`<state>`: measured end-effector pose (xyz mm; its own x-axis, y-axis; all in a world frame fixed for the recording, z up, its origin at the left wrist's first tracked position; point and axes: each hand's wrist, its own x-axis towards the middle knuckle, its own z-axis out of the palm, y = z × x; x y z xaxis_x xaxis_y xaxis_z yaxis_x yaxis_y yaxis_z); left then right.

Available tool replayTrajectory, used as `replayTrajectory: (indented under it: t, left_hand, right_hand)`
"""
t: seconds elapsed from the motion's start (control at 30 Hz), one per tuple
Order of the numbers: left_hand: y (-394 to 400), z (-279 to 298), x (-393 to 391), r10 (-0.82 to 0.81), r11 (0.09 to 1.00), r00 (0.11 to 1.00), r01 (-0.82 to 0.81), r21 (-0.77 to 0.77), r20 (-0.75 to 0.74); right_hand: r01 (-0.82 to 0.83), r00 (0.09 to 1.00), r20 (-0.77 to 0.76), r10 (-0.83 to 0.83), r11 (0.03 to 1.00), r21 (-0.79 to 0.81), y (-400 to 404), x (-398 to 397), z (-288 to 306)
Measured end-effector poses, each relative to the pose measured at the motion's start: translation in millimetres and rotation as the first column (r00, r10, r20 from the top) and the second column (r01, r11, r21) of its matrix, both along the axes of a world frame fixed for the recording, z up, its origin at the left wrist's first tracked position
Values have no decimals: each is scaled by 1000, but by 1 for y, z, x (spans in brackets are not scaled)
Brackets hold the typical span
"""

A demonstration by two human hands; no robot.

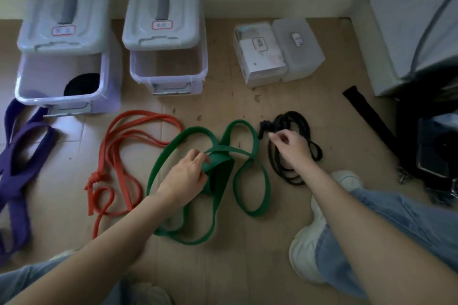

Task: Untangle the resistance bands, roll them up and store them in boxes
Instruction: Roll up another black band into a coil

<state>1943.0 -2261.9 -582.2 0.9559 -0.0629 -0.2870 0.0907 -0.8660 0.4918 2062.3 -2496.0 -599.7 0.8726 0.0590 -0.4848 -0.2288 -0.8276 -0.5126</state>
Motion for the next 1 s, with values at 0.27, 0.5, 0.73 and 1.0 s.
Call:
replayTrajectory:
  t: [0.27,0.5,0.73,1.0]
  left_hand:
    - [-12,-2,16,-24,999,1000,24,-22,-2]
    - [-33,50,36,-6,994,998,12,-110,61]
    - [-64,167,34,-87,810,996,53,-584,-31]
    - [-46,258,-1,44,623,989,82,-778,139]
  right_hand:
    - [-335,925,20,379,839,-430,25,41,-20]
    - [-329,920,-280,274,929,-171,8,65,95]
    - [-482,734,-431,525,850,214,20,24,270]
    - [-324,932,119,344,638,698,45,-54,370]
